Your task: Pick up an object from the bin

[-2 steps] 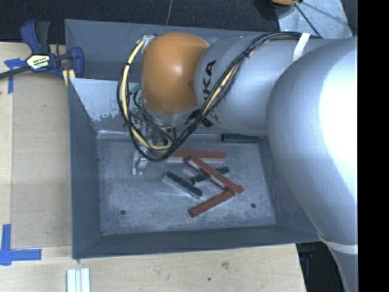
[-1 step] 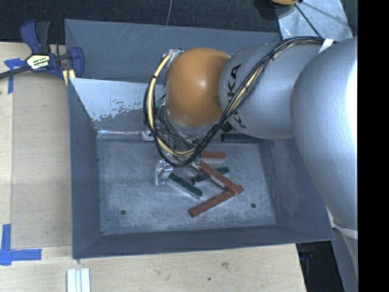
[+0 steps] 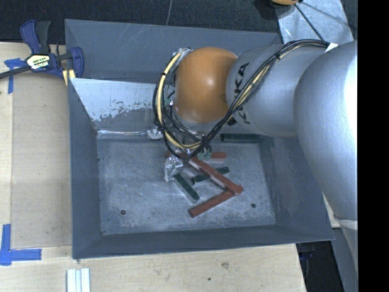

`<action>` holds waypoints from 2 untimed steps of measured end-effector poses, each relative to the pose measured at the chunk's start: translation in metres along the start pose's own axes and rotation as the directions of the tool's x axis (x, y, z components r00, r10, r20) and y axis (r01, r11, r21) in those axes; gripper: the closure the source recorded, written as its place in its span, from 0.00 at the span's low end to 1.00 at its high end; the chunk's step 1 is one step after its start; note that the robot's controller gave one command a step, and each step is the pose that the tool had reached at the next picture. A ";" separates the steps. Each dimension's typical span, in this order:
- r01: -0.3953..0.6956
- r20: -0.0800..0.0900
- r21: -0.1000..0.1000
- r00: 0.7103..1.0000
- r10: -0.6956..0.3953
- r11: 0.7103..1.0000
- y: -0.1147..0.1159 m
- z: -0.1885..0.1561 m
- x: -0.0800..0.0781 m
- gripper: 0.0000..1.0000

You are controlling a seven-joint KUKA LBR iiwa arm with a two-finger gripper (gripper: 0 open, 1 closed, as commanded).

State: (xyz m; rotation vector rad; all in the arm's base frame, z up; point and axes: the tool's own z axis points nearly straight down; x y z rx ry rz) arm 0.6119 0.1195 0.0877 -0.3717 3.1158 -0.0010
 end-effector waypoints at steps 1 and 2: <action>0.086 0.005 -0.002 0.996 -0.086 0.996 -0.021 0.012 0.028 0.00; 0.266 0.017 0.001 0.964 -0.266 0.964 -0.059 0.009 0.035 1.00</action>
Offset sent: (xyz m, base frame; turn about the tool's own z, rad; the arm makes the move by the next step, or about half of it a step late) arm -0.0262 -0.0677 -0.0177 -0.2741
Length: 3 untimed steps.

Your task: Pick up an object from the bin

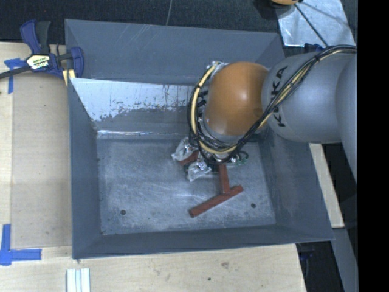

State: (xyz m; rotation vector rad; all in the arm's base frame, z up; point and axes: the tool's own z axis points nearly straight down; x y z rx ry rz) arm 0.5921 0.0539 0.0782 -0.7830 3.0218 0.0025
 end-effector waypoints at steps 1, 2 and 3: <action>0.000 0.000 0.000 1.000 0.000 1.000 0.000 0.000 0.000 1.00; 0.046 -0.020 -0.005 0.999 -0.046 0.999 -0.008 -0.069 -0.003 0.00; 0.081 -0.018 -0.005 0.997 -0.081 0.997 -0.016 -0.137 -0.012 0.00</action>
Offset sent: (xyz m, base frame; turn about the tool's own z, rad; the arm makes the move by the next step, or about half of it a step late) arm 0.0175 -0.0093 0.1536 -0.0911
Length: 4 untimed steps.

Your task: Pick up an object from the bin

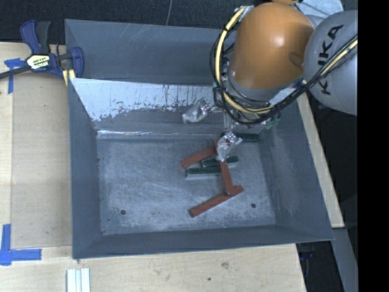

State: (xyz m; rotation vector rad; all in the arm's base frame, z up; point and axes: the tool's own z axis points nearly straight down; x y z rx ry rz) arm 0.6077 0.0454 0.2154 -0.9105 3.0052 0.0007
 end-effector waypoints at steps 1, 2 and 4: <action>0.070 0.014 0.010 0.997 -0.070 0.997 -0.003 0.015 -0.001 0.00; 0.153 0.004 0.003 0.988 -0.153 0.988 -0.010 0.094 0.026 0.00; 0.238 -0.006 -0.009 0.971 -0.238 0.971 -0.015 0.122 0.029 1.00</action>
Offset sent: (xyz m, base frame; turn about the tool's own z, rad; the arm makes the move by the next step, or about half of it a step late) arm -0.0290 -0.0400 -0.1454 -0.2066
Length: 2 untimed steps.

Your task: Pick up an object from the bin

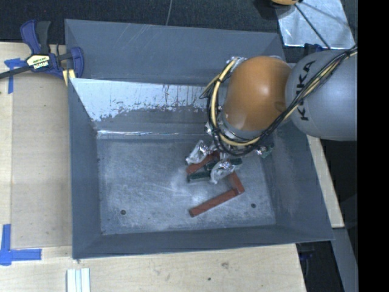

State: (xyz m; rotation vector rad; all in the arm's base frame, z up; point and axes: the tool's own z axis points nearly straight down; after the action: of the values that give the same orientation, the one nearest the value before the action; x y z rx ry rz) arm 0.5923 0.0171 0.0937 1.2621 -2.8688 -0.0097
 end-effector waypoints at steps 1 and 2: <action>0.033 0.004 0.006 0.999 -0.033 0.999 -0.002 -0.068 0.007 0.00; 0.051 0.012 0.018 0.999 -0.052 0.999 -0.005 -0.127 0.012 0.00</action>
Offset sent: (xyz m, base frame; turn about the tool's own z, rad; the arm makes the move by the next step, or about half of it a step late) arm 0.0000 0.0000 0.0000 0.0000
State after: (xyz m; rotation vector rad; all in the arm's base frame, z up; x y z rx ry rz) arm 0.5888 0.0045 0.2204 1.3433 -2.8518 0.0073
